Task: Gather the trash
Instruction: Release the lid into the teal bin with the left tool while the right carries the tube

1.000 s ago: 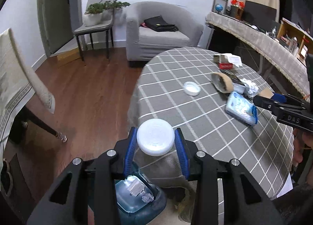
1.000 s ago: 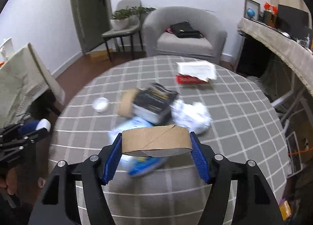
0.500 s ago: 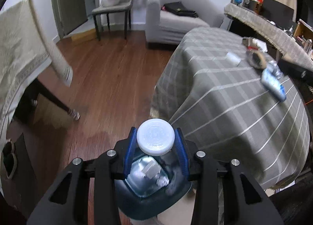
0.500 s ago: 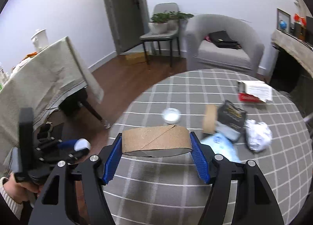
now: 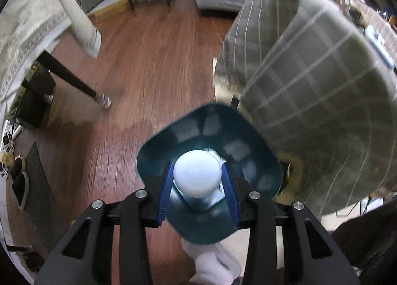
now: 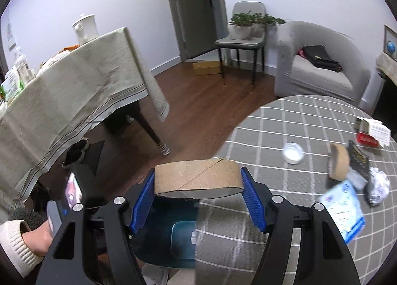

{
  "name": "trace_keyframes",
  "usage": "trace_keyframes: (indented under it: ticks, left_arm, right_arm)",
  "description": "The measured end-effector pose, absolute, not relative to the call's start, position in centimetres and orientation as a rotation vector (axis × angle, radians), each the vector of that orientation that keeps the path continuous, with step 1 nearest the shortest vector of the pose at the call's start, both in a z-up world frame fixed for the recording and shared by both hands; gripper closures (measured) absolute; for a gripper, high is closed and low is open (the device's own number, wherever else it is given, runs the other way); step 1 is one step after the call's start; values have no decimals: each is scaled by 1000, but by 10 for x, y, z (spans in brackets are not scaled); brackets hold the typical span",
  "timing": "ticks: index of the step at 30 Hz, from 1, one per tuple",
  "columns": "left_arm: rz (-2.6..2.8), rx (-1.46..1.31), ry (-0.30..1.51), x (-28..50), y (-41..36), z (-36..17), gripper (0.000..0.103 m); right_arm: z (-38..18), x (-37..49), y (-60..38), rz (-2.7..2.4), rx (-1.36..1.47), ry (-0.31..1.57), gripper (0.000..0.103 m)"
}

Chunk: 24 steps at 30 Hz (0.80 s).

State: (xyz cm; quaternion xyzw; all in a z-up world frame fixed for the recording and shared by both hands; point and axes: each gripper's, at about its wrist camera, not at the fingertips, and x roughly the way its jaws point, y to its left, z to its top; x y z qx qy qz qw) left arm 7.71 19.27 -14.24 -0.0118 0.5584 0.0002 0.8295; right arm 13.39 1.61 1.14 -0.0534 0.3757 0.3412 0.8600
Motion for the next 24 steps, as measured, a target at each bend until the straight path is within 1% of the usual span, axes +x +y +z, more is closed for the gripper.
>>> trace_keyframes:
  ticks: [10, 12, 13, 14, 19, 24]
  left_arm:
    - [-19, -23, 1302, 61, 205, -178, 61]
    - [-38, -19, 1321, 58, 205, -184, 56]
    - [-49, -20, 1329, 58, 205, -186, 49]
    - [-61, -24, 1333, 56, 205, -188, 48]
    - [-69, -38, 1314, 53, 212, -184, 47]
    - [-22, -108, 1235, 55, 231, -165, 48]
  right_arm:
    - [-5, 127, 55, 779, -153, 831, 36]
    - [-8, 125, 62, 792, -160, 843, 36]
    - [-10, 124, 65, 799, -164, 850, 36]
    - [-13, 123, 69, 806, -169, 858, 36]
    - [-27, 121, 87, 824, -204, 899, 36]
    - [-44, 119, 99, 835, -230, 951, 36]
